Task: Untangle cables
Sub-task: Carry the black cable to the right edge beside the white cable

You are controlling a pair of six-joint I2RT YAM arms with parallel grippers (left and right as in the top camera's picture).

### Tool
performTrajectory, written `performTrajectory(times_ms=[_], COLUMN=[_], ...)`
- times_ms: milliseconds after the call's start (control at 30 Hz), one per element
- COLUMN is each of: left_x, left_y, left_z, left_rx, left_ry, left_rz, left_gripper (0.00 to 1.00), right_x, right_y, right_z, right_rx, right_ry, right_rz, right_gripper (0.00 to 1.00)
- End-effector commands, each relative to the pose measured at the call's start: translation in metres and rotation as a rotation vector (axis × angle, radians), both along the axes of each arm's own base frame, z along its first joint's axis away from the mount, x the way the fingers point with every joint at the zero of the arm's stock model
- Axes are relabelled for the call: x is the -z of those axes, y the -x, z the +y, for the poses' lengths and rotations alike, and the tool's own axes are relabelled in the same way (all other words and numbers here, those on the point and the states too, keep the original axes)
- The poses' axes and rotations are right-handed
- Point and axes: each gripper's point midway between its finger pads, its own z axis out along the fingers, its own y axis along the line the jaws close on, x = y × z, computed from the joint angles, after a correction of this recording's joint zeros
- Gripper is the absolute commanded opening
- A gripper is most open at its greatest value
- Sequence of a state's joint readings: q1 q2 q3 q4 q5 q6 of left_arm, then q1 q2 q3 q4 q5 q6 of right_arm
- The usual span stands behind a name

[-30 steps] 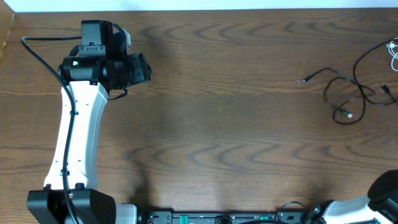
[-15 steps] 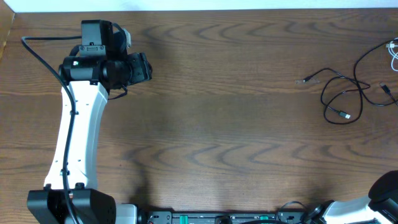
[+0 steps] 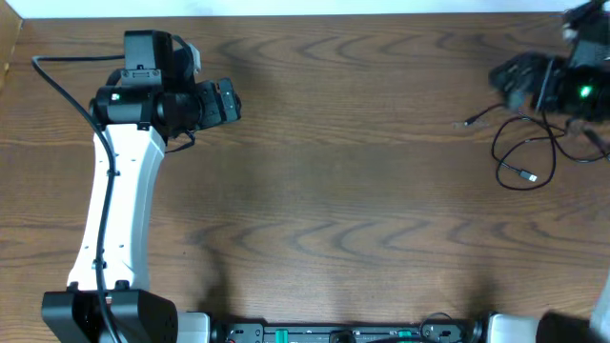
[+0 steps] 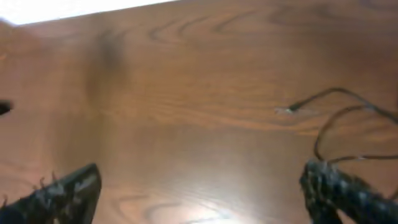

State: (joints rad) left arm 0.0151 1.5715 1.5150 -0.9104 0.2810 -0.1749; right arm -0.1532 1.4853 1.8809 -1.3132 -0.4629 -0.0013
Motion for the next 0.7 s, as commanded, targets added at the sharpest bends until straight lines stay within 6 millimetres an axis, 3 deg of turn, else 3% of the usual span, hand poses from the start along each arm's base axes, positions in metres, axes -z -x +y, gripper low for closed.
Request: performTrajectory(times_ms=[0,100,200,233,267,533,667], left_x=[0.002,0.002,0.002,0.002,0.002,0.002,0.002], left_y=[-0.002,-0.002,-0.002,-0.002,-0.002,-0.002,-0.002], left_z=[0.002,0.002,0.002,0.002,0.002,0.002,0.002], left_rx=[0.004,0.004,0.004,0.004,0.004,0.004,0.004], left_ry=[-0.018,-0.018,-0.018,-0.018,-0.018,-0.018,-0.018], left_rz=[0.003,0.003,0.003,0.003,0.003,0.003,0.003], left_gripper=[0.98,0.98,0.98,0.98,0.98,0.98,0.98], right_x=[-0.018,-0.015,-0.011,-0.006,-0.002,0.007,-0.005], right_y=[0.037,0.064,0.072,0.074,0.073,0.071,0.054], right_z=[0.034,0.056,0.060,0.051,0.044,0.023,0.022], right_rx=[-0.057,-0.089,-0.105,-0.085,-0.058,-0.005,-0.086], right_ry=[-0.030,-0.062,-0.043,0.007,0.041,0.162,0.236], right_rz=[0.005,0.082,0.105,0.120,0.128,0.144,-0.010], right_gripper=[0.99,0.99,0.99,0.86,0.99,0.99,0.99])
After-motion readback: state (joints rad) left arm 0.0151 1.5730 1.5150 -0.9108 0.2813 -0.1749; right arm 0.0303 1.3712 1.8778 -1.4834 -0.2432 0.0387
